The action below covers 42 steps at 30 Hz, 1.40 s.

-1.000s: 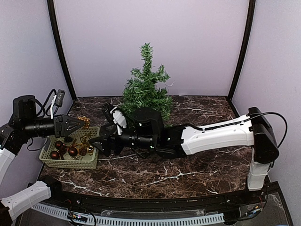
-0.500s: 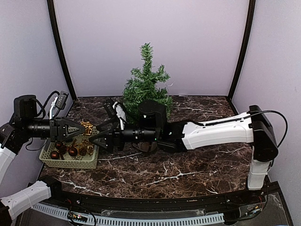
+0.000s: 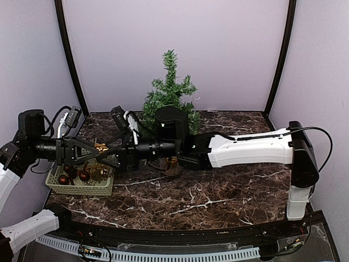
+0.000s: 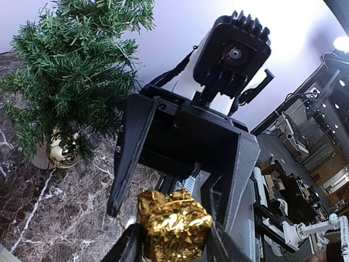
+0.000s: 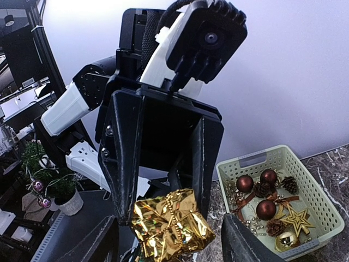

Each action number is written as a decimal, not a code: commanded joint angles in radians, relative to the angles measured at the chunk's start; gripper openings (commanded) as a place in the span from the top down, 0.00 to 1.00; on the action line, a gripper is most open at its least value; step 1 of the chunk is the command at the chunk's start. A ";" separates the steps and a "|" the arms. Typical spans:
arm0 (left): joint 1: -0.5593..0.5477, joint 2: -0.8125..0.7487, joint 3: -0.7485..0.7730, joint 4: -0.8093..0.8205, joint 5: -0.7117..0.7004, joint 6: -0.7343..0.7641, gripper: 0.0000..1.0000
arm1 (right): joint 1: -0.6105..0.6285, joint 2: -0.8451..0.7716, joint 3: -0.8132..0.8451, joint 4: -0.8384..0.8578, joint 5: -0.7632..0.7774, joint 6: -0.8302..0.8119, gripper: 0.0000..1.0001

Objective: Decorate the small christmas tree

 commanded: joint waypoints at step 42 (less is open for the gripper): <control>0.003 -0.168 -0.245 0.313 -0.041 -0.112 0.05 | -0.007 -0.199 -0.159 0.083 0.097 0.019 0.74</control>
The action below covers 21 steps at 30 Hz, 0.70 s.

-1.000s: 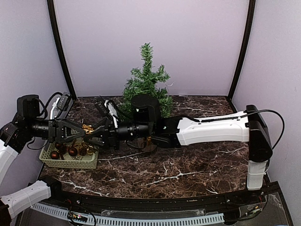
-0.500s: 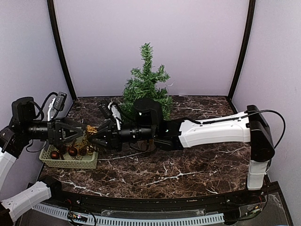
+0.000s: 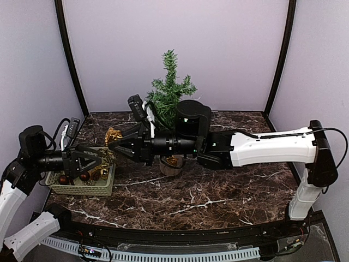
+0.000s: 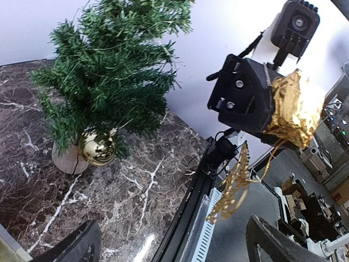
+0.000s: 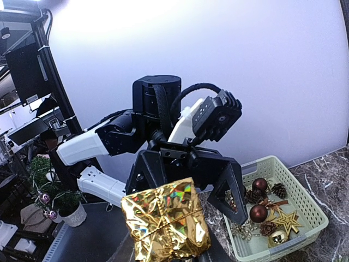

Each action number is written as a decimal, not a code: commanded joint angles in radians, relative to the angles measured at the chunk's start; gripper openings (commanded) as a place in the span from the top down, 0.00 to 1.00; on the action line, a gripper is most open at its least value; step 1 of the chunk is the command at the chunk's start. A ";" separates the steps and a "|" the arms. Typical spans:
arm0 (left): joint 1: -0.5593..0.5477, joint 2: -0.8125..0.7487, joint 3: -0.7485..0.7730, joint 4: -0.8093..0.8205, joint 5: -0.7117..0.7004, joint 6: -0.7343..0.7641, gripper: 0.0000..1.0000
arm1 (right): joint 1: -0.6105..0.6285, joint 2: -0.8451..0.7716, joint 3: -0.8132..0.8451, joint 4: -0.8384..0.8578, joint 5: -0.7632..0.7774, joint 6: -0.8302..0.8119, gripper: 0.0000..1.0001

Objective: Decorate the small christmas tree

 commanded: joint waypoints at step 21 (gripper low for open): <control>-0.025 0.118 0.025 0.178 0.204 0.028 0.39 | -0.007 -0.042 -0.013 0.066 0.053 0.008 0.74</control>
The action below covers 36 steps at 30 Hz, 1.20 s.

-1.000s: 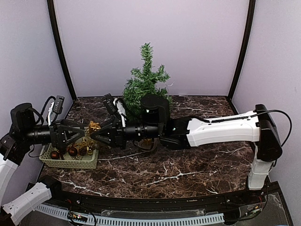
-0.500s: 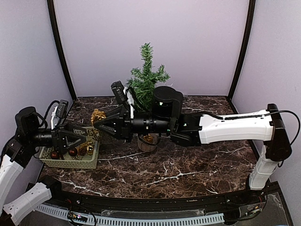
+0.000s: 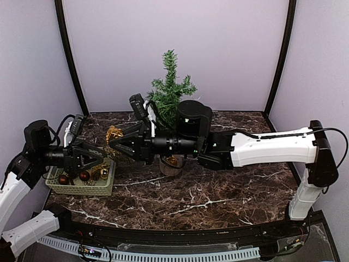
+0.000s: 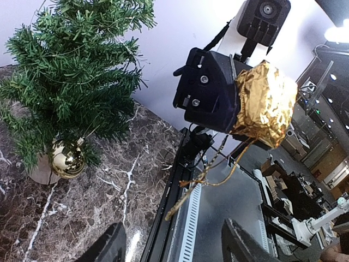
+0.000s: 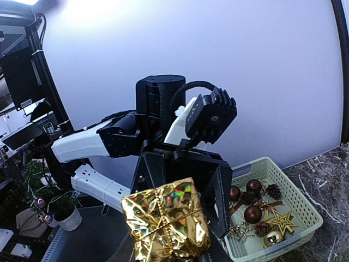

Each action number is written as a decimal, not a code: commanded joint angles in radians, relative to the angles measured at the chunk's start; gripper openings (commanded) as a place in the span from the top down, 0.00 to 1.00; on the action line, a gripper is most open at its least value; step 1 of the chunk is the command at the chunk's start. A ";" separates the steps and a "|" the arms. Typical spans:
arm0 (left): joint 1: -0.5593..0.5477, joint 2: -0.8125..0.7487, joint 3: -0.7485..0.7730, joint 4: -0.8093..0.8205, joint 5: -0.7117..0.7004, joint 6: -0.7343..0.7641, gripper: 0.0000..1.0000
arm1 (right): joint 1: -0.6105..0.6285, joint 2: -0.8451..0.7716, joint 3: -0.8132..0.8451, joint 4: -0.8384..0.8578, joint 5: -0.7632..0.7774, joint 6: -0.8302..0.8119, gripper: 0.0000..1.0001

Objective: Decorate the small christmas tree

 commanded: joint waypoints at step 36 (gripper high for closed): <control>-0.138 0.054 -0.058 0.330 -0.122 -0.159 1.00 | 0.018 -0.076 -0.136 -0.050 0.107 0.021 0.75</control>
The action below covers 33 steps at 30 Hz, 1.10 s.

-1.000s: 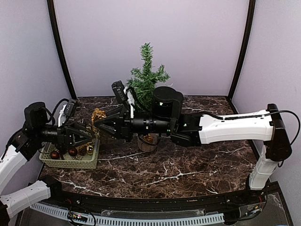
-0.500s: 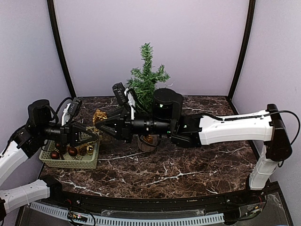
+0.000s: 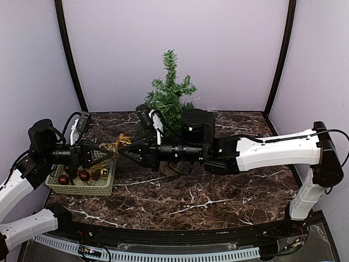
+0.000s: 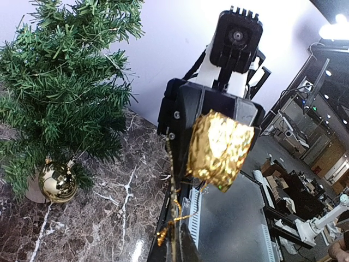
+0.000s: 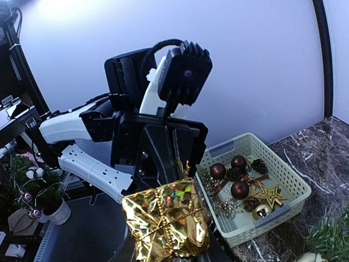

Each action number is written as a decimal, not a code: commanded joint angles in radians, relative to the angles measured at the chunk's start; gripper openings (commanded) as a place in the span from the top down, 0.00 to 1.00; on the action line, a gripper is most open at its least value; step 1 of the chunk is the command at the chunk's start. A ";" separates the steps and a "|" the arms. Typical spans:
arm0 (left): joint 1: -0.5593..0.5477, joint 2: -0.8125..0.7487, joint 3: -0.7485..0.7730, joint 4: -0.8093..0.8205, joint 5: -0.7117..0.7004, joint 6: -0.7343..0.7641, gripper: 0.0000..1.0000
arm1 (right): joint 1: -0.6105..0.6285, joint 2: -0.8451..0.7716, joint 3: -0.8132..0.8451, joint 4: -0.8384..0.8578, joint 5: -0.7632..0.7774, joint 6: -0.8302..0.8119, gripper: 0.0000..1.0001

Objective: Decorate the small christmas tree

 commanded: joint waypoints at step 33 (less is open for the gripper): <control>-0.005 0.005 0.030 -0.193 -0.173 0.184 1.00 | 0.016 -0.037 0.030 -0.015 0.162 0.010 0.75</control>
